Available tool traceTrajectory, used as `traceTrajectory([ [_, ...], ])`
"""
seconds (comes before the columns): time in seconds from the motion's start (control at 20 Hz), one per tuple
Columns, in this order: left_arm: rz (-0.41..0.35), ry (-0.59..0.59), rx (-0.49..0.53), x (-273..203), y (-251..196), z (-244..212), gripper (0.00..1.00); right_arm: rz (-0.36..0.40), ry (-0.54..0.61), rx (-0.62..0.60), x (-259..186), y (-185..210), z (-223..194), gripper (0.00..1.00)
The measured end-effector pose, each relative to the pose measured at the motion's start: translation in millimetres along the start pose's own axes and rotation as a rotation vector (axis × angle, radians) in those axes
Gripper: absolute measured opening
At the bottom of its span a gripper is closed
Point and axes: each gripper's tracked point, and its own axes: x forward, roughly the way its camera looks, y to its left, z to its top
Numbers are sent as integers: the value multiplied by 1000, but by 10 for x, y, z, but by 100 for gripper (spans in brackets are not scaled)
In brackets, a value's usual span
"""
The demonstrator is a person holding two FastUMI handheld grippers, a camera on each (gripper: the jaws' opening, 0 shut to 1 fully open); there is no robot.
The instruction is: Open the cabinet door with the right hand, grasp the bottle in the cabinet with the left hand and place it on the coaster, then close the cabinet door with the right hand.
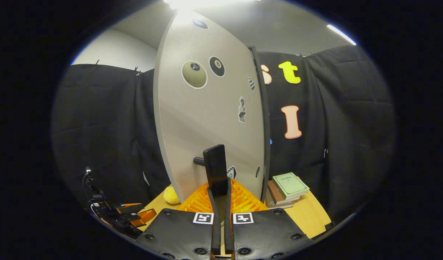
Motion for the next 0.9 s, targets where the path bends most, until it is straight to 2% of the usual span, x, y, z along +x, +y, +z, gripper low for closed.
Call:
traceTrajectory([
  [0.05,-16,1,4,59,-53,16,87,-26,0,6,-37,-89,3,2],
  [0.1,-32,3,7,113,-108,20,87,-54,6,7,-71,-177,4,5],
  [0.35,-87,2,11,298,-341,58,89,-159,0,59,-200,-617,9,5],
  [0.45,-107,7,13,378,-448,51,87,-193,-12,65,-233,-781,22,5],
  [0.5,-117,10,17,409,-485,54,89,-205,-17,59,-251,-868,40,5],
  [0.6,-132,15,31,458,-568,42,87,-216,-26,47,-277,-1013,33,4],
  [0.65,-138,20,31,479,-589,27,89,-216,-34,51,-275,-1072,37,8],
  [0.7,-142,31,24,502,-615,1,89,-213,-36,55,-285,-1105,30,4],
  [0.75,-147,39,13,508,-634,-20,87,-208,-42,53,-304,-1121,18,4],
  [0.9,-158,43,-8,532,-699,3,92,-204,-45,71,-359,-1177,-1,4],
])
